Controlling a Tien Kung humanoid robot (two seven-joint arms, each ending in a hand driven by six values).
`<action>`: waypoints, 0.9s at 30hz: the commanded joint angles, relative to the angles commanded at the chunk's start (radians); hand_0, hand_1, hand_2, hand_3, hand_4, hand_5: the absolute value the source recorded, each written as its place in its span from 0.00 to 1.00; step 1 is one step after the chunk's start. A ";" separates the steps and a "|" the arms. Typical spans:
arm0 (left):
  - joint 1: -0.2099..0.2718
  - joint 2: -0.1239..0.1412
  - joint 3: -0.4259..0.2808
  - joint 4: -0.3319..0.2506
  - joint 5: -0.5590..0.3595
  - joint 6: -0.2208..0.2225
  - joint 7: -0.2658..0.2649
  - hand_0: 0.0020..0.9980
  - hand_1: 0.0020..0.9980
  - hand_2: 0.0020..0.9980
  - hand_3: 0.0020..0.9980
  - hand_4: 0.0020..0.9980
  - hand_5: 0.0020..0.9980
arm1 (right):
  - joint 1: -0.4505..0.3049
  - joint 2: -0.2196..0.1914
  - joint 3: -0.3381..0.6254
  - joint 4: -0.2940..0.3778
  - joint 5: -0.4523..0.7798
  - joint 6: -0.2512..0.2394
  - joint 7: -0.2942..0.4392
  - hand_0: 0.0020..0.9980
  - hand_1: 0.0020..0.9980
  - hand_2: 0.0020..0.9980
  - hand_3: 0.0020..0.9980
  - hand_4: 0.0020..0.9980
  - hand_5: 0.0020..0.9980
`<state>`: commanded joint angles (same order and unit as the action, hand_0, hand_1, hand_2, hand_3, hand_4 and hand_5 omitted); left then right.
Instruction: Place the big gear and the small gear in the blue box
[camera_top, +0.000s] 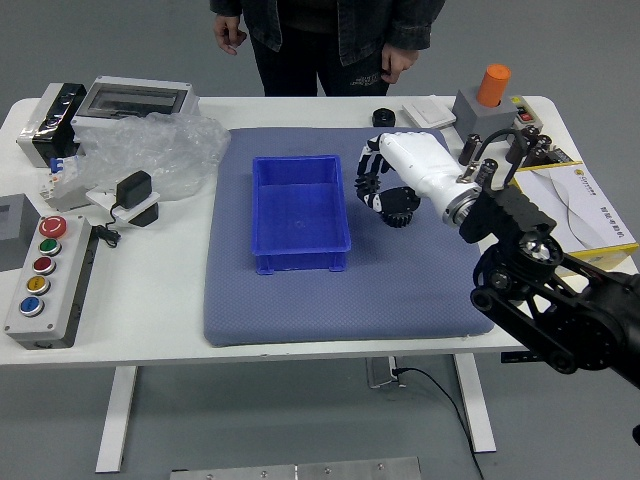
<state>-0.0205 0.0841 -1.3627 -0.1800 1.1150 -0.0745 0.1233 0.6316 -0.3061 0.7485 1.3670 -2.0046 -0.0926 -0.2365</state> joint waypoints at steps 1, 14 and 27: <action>0.000 0.000 0.000 0.000 0.000 0.000 0.000 0.73 0.68 0.71 0.71 0.45 0.01 | 0.007 0.016 -0.003 -0.009 0.000 -0.001 0.001 0.65 0.49 0.44 0.51 0.75 0.10; 0.001 -0.005 0.003 0.000 0.007 -0.001 0.003 0.73 0.68 0.71 0.71 0.46 0.01 | 0.059 0.195 -0.041 -0.171 0.025 -0.013 0.013 0.68 0.54 0.53 0.61 0.68 0.15; 0.001 -0.006 0.003 0.000 0.010 -0.001 0.004 0.73 0.68 0.71 0.71 0.46 0.01 | 0.060 0.219 -0.026 -0.221 0.071 0.066 -0.028 0.69 0.63 0.76 0.84 0.80 0.38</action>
<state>-0.0198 0.0784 -1.3596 -0.1800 1.1253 -0.0759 0.1270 0.6920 -0.0876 0.7226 1.1457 -1.9335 -0.0269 -0.2642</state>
